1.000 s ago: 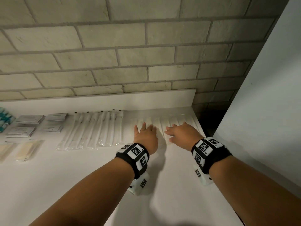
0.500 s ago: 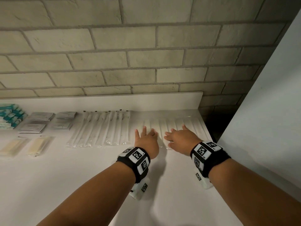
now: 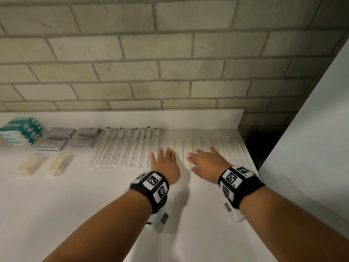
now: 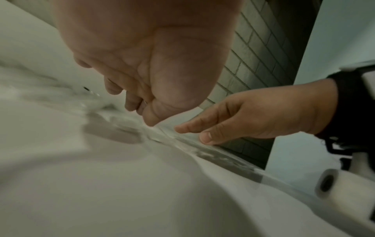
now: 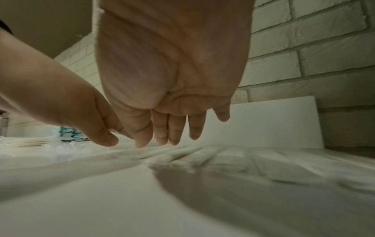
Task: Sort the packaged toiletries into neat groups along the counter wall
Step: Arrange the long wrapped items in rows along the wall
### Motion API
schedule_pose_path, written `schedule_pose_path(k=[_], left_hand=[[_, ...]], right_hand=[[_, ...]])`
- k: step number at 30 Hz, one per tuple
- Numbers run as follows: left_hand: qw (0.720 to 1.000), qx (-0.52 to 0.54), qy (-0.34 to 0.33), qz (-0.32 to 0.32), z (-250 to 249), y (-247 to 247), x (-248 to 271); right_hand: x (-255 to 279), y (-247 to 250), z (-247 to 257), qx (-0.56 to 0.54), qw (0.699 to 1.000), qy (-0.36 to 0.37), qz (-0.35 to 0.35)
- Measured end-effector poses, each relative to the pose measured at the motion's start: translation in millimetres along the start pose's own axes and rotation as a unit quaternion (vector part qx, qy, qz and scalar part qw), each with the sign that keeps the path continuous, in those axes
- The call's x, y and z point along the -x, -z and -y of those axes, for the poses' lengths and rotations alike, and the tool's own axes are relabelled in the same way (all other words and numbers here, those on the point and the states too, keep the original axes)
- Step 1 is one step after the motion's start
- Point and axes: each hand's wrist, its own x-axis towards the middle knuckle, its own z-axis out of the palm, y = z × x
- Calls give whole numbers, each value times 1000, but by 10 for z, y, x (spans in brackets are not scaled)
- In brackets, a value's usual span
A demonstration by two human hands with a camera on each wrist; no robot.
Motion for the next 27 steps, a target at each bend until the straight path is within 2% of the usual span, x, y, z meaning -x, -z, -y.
schedule_pose_path(k=[6,27], left_hand=[[999,-27,20,38,104,-46,61],[999,-26,37,23,21,-41,84]], right_hand=[[-98,-22,263,6,1000,27,14],[-57,-65,215,-25,999,25,4]])
